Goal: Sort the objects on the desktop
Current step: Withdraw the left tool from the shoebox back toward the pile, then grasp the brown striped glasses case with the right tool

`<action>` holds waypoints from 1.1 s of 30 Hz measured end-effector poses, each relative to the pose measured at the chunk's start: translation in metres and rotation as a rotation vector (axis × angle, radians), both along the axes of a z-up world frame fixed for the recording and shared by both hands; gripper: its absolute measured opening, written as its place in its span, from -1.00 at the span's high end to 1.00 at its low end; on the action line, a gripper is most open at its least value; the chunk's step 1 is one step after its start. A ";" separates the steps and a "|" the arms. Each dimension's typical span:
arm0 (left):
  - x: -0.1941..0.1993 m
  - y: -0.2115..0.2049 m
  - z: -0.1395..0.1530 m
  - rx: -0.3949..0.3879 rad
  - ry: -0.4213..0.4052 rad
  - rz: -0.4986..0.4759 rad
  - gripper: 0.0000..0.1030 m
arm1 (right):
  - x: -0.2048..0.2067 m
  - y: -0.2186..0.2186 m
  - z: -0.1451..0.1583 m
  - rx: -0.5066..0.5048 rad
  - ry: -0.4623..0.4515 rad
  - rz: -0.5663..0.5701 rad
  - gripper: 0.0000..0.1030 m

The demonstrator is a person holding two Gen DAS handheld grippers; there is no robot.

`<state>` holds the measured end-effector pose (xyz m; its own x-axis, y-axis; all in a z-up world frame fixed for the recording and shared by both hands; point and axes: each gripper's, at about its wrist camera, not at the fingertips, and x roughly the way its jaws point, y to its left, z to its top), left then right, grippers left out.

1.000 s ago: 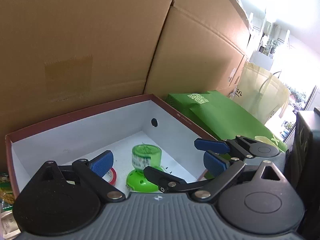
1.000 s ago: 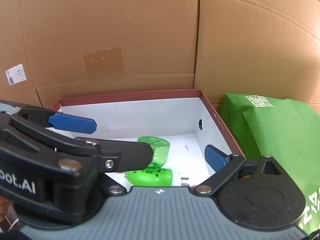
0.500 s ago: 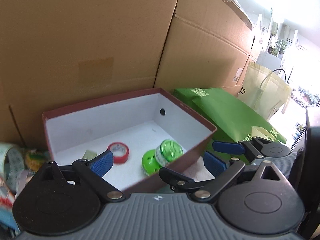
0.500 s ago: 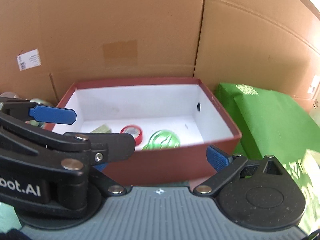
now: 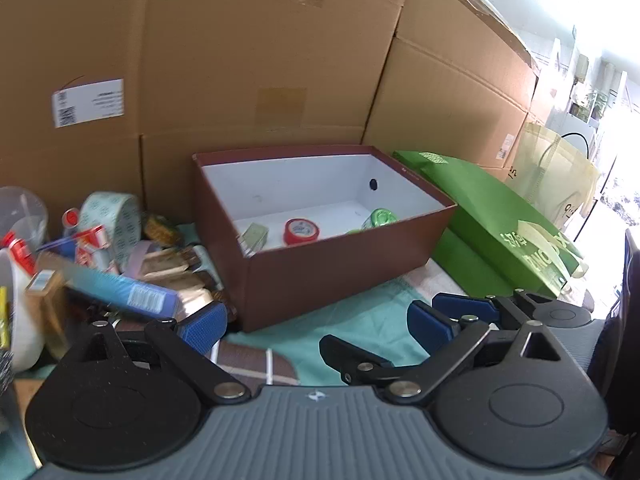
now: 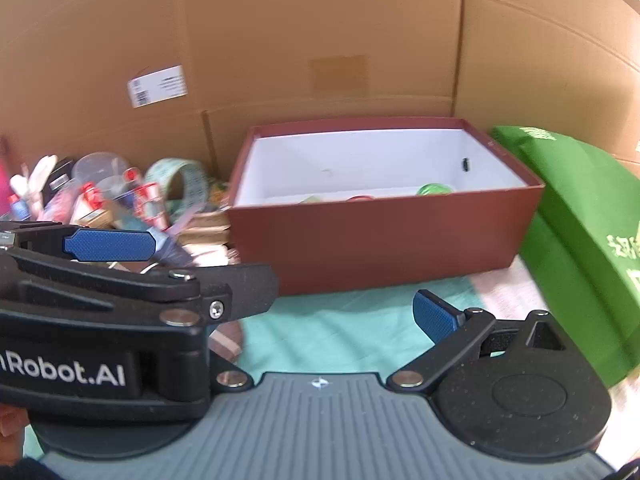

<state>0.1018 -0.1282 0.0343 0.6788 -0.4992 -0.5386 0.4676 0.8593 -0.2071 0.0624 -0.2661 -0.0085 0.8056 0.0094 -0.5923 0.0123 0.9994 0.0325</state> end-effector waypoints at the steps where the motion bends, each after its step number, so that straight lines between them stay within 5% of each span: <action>1: -0.004 0.005 -0.001 0.000 0.001 0.008 -0.93 | -0.003 0.005 -0.001 0.003 0.001 0.007 -0.90; 17: -0.058 0.068 -0.029 0.059 -0.031 0.116 -0.93 | -0.034 0.073 -0.034 0.039 0.054 0.171 -0.90; 27: -0.055 0.102 -0.038 0.082 0.043 0.145 -0.93 | -0.034 0.104 -0.042 0.007 0.047 0.283 -0.90; 33: -0.034 0.119 -0.038 0.059 0.001 0.216 -0.93 | -0.025 0.093 -0.041 0.026 -0.019 0.298 -0.90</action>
